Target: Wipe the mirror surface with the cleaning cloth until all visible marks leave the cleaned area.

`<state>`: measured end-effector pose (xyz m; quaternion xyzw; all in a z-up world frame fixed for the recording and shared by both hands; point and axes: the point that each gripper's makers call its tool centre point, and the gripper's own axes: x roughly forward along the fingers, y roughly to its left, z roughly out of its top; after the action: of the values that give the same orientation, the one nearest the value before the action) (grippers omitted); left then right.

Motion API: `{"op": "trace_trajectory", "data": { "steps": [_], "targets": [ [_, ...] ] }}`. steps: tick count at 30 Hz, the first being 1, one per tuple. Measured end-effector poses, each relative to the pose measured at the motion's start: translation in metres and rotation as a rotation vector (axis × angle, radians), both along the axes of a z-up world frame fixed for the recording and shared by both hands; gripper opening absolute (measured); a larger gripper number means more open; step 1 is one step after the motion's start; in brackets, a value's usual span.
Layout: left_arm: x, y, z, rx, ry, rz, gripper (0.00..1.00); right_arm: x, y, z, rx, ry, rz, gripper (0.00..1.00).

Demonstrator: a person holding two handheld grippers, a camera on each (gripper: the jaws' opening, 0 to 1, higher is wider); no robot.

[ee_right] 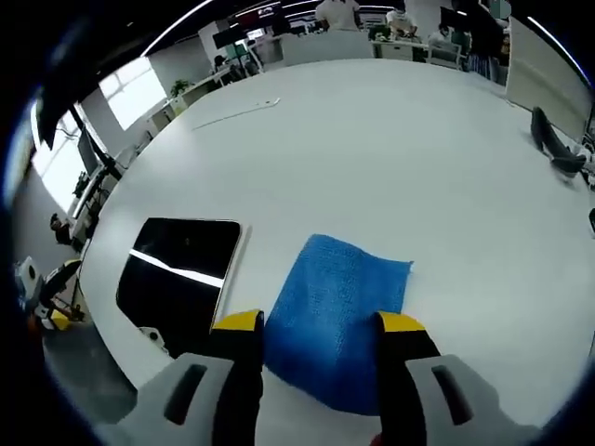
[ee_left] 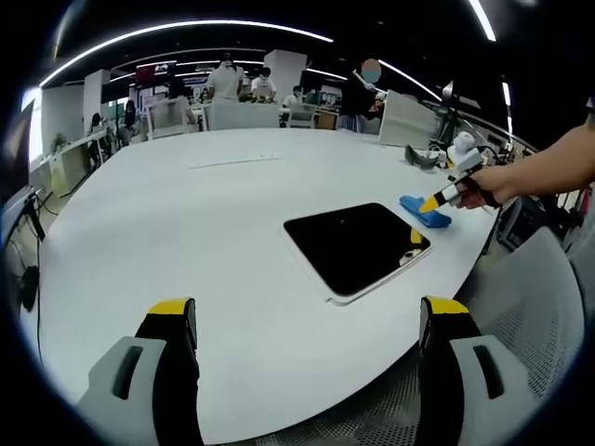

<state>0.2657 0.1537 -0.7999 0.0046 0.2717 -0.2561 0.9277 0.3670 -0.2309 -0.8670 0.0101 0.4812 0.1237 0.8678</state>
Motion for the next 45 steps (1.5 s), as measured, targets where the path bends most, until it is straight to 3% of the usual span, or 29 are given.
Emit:
{"op": "trace_trajectory", "data": {
  "steps": [2,6,11,14,15,17,19,24,28,35,42,45],
  "targets": [
    [0.000,0.000,0.000,0.001,0.000,0.000,0.99,-0.003,-0.010,-0.004,-0.091,0.021,0.039,0.35],
    [-0.001,0.000,0.000,0.005,0.004,-0.001,0.99,-0.001,-0.014,-0.009,-0.127,0.011,0.034,0.23],
    [-0.001,0.000,-0.001,0.011,0.005,-0.004,0.99,-0.002,-0.007,-0.007,-0.210,0.005,0.093,0.21],
    [-0.001,0.000,-0.002,0.015,0.006,-0.006,0.99,-0.004,0.004,-0.008,-0.222,0.014,0.119,0.09],
    [-0.001,0.000,-0.002,0.017,0.008,-0.005,0.99,-0.004,0.008,-0.008,-0.247,0.004,0.165,0.04],
    [-0.001,0.000,-0.001,0.016,0.008,-0.004,0.99,-0.003,0.007,-0.008,-0.249,0.014,0.131,0.02],
    [-0.001,0.000,-0.002,0.018,0.008,-0.004,0.99,-0.002,0.006,-0.009,-0.174,0.033,0.036,0.02],
    [-0.002,-0.001,-0.002,0.019,0.010,-0.009,0.99,-0.001,0.001,-0.010,-0.071,0.055,-0.056,0.00],
    [-0.002,-0.001,-0.004,0.017,0.014,-0.013,0.99,-0.001,0.001,-0.011,-0.078,0.066,-0.024,0.00],
    [-0.001,-0.001,-0.002,0.011,0.009,-0.010,0.99,0.001,0.001,-0.009,-0.035,0.086,-0.052,0.00],
    [-0.001,-0.001,-0.003,0.011,0.010,-0.011,0.99,0.007,0.010,0.017,0.054,0.064,-0.092,0.00],
    [-0.001,-0.001,-0.002,0.008,0.008,-0.012,0.99,0.011,0.013,0.027,0.055,0.049,-0.084,0.00]
  ]
}}
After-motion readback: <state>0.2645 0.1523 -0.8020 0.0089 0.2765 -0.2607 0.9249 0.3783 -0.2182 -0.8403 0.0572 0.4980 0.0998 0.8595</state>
